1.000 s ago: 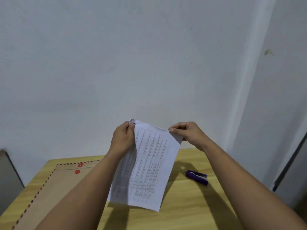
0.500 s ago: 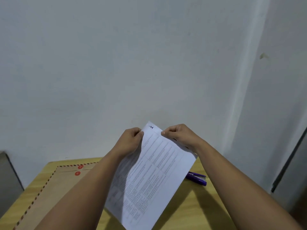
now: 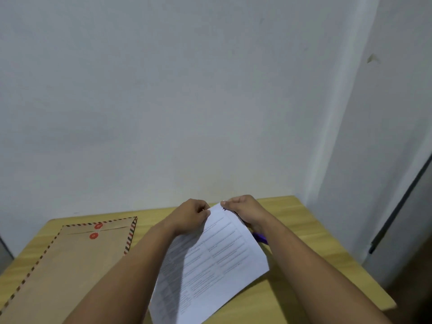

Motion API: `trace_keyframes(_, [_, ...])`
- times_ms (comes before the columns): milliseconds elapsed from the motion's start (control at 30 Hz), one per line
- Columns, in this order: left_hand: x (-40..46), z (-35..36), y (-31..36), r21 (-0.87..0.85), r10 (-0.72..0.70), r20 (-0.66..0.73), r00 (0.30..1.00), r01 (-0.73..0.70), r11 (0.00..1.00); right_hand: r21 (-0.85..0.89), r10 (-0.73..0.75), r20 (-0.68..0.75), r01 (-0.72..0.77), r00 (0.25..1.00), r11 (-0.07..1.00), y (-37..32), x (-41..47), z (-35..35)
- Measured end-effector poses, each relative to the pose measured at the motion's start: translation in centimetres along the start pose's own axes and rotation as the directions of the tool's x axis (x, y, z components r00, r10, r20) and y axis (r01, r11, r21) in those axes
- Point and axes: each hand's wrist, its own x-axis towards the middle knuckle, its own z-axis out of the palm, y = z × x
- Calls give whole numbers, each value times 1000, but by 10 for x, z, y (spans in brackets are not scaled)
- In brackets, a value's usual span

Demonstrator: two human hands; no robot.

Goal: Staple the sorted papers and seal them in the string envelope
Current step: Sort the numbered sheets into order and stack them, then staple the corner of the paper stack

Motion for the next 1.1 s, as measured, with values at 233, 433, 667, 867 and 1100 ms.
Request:
trace_keyframes(233, [6, 51, -42, 112, -46, -36, 998, 49, 992, -121, 30, -101, -42, 994, 992, 62, 29, 9])
trace_keyframes(433, [8, 89, -78, 224, 18, -129, 991, 12, 974, -546, -41, -250, -106, 967, 831, 78, 44, -20])
trace_keyframes(667, [8, 116, -109, 394, 170, -216, 961, -74, 916, -911, 413, -150, -288, 898, 294, 59, 46, -64])
trace_keyframes(867, [3, 124, -117, 362, 254, -298, 920, -137, 922, -874, 378, -144, -297, 915, 386, 66, 50, -70])
trace_keyframes(1100, [3, 126, -118, 358, 247, -306, 919, -130, 925, -117, 342, -84, -350, 936, 930, 71, 47, -71])
